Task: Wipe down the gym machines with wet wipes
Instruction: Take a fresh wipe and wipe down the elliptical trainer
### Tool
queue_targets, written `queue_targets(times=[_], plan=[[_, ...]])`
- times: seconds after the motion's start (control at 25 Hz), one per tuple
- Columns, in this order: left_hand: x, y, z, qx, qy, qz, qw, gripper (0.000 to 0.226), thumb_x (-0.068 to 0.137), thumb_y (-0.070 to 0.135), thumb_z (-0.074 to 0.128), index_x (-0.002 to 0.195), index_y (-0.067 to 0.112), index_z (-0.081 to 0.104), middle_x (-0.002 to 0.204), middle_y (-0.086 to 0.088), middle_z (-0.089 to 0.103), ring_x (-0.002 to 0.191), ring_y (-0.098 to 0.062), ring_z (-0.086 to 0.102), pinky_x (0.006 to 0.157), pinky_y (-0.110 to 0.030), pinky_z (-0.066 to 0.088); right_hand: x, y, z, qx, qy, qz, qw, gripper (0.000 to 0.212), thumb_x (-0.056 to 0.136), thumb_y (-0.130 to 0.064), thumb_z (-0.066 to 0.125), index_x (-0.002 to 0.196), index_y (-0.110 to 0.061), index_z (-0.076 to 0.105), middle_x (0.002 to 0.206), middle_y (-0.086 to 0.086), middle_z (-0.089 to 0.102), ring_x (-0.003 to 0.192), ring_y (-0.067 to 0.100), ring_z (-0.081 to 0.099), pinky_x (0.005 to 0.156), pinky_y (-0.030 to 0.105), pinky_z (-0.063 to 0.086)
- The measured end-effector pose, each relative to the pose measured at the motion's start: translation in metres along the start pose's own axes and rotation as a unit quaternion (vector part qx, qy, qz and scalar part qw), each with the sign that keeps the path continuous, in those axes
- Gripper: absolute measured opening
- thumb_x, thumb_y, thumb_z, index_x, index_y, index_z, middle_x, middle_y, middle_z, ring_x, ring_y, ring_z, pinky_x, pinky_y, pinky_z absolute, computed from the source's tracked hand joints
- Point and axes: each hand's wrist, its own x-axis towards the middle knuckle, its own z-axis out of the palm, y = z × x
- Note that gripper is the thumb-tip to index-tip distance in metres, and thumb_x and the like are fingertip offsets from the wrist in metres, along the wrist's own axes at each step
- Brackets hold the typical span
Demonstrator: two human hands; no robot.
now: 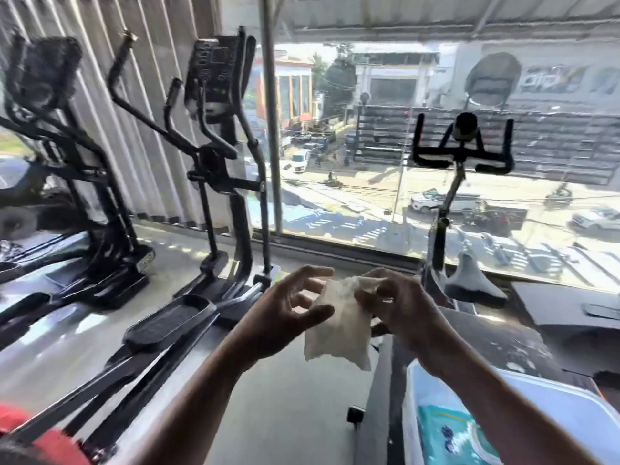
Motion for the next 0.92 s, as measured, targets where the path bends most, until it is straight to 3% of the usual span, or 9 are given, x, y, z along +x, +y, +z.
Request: queue_targets(times=[0.16, 0.28, 0.36, 0.44, 0.6, 0.72, 0.8, 0.92], plan=[[-0.018, -0.018, -0.069, -0.058, 0.123, -0.017, 0.991, 0.017, 0.093, 0.011, 0.075, 0.104, 0.024, 0.076, 0.087, -0.003, 0.073, 0.076, -0.015, 0.067, 0.069, -0.028, 0.052, 0.060, -0.013, 0.087, -0.062, -0.065, -0.038, 0.995, 0.008, 0.092, -0.011, 0.075, 0.095, -0.019, 0.072, 0.098, 0.015, 0.067, 0.073, 0.033, 0.073, 0.056, 0.052, 0.062], [-0.023, -0.038, -0.131, -0.084, 0.183, -0.036, 0.979, 0.011, 0.090, 0.018, 0.080, 0.099, 0.023, 0.077, 0.081, -0.008, 0.074, 0.071, -0.020, 0.066, 0.067, -0.035, 0.050, 0.098, -0.014, 0.150, 0.019, -0.168, -0.017, 0.985, 0.025, 0.086, -0.004, 0.080, 0.105, -0.018, 0.070, 0.107, 0.020, 0.067, 0.077, 0.027, 0.073, 0.063, 0.043, 0.056], [-0.023, -0.051, -0.184, -0.118, 0.204, -0.032, 0.971, 0.019, 0.085, 0.020, 0.084, 0.102, 0.025, 0.075, 0.086, -0.005, 0.076, 0.074, -0.020, 0.070, 0.067, -0.033, 0.055, 0.126, -0.020, 0.195, 0.025, -0.214, -0.029, 0.976, 0.032, 0.083, 0.000, 0.083, 0.110, -0.010, 0.068, 0.105, 0.020, 0.070, 0.083, 0.024, 0.072, 0.069, 0.040, 0.056], [-0.017, -0.059, -0.237, -0.099, 0.195, -0.029, 0.975, 0.034, 0.082, 0.013, 0.086, 0.110, 0.026, 0.073, 0.099, -0.005, 0.077, 0.083, -0.017, 0.073, 0.071, -0.030, 0.058, 0.158, -0.029, 0.235, 0.007, -0.196, -0.054, 0.979, 0.029, 0.082, 0.013, 0.075, 0.101, -0.010, 0.073, 0.093, 0.013, 0.076, 0.083, 0.022, 0.073, 0.067, 0.036, 0.059], [0.021, -0.060, -0.315, -0.038, 0.211, -0.002, 0.977, 0.032, 0.085, -0.010, 0.075, 0.104, 0.016, 0.074, 0.100, -0.008, 0.076, 0.084, -0.011, 0.069, 0.073, -0.027, 0.059, 0.222, -0.054, 0.284, 0.013, -0.122, -0.096, 0.988, 0.062, 0.076, 0.035, 0.052, 0.075, -0.021, 0.077, 0.079, 0.004, 0.075, 0.074, 0.021, 0.071, 0.058, 0.031, 0.055], [0.066, -0.064, -0.353, -0.016, 0.197, 0.015, 0.980, 0.023, 0.094, -0.002, 0.069, 0.089, 0.021, 0.072, 0.094, -0.006, 0.078, 0.081, -0.015, 0.072, 0.070, -0.023, 0.056, 0.269, -0.068, 0.295, -0.008, -0.069, -0.139, 0.988, 0.056, 0.075, 0.033, 0.057, 0.083, -0.019, 0.077, 0.086, -0.001, 0.077, 0.074, 0.012, 0.070, 0.059, 0.025, 0.054], [0.104, -0.070, -0.374, -0.016, 0.170, 0.025, 0.985, 0.018, 0.101, 0.005, 0.061, 0.093, 0.020, 0.069, 0.098, -0.009, 0.077, 0.087, -0.022, 0.076, 0.073, -0.032, 0.062, 0.309, -0.074, 0.294, -0.047, -0.049, -0.165, 0.984, 0.052, 0.078, 0.027, 0.061, 0.092, -0.021, 0.078, 0.093, -0.006, 0.078, 0.079, 0.009, 0.074, 0.062, 0.023, 0.056], [0.169, -0.076, -0.398, -0.053, 0.161, 0.015, 0.985, 0.029, 0.103, -0.004, 0.048, 0.094, 0.011, 0.070, 0.095, -0.010, 0.076, 0.080, -0.017, 0.075, 0.067, -0.030, 0.061, 0.375, -0.075, 0.284, -0.093, -0.046, -0.195, 0.975, 0.053, 0.083, 0.021, 0.058, 0.086, -0.026, 0.081, 0.097, -0.011, 0.079, 0.093, 0.008, 0.075, 0.078, 0.027, 0.059]])
